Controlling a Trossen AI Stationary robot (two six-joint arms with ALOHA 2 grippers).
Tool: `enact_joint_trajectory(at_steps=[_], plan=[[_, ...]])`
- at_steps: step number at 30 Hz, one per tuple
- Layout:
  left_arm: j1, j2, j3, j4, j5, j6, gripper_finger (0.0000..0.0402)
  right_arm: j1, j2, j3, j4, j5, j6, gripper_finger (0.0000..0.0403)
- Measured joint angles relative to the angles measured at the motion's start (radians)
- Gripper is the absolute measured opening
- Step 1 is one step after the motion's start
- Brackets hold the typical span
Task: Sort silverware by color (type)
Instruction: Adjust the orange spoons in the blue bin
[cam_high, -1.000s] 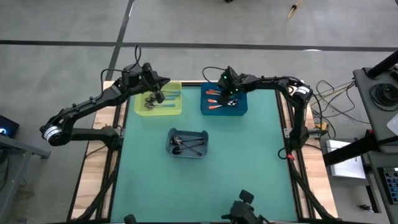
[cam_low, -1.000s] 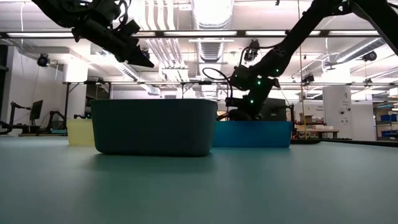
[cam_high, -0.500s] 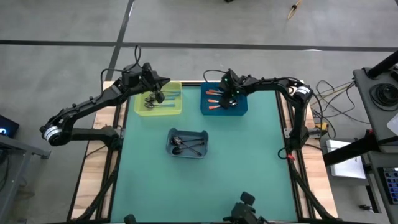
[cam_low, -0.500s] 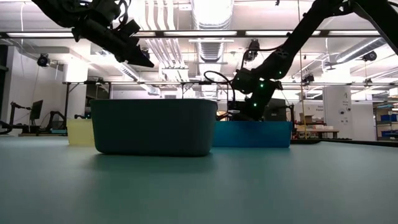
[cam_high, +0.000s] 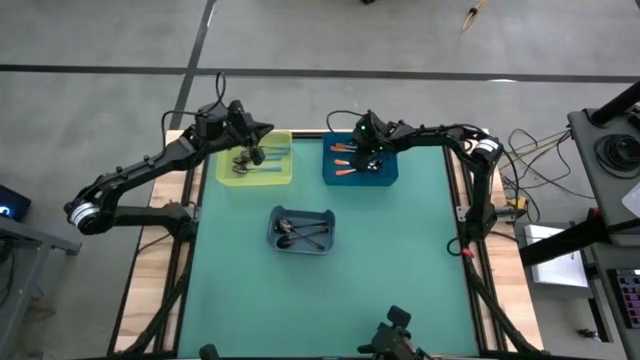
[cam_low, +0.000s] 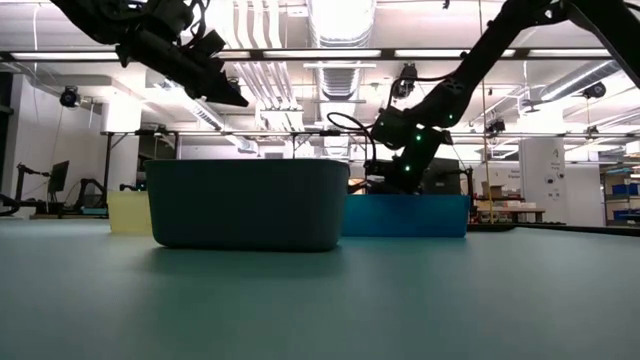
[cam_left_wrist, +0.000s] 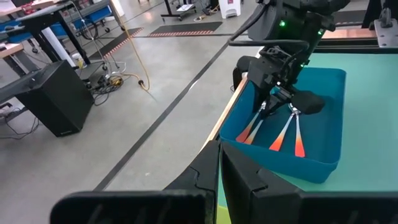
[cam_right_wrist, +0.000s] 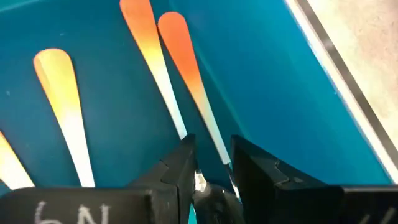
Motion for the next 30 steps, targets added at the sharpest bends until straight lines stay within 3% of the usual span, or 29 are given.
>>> enact_joint_trajectory(at_steps=[30], plan=[[0.000,0.000,0.000,-0.001,0.000,0.000,0.0000,0.004,-0.040,0.001,-0.138,0.005,-0.105,0.0095]])
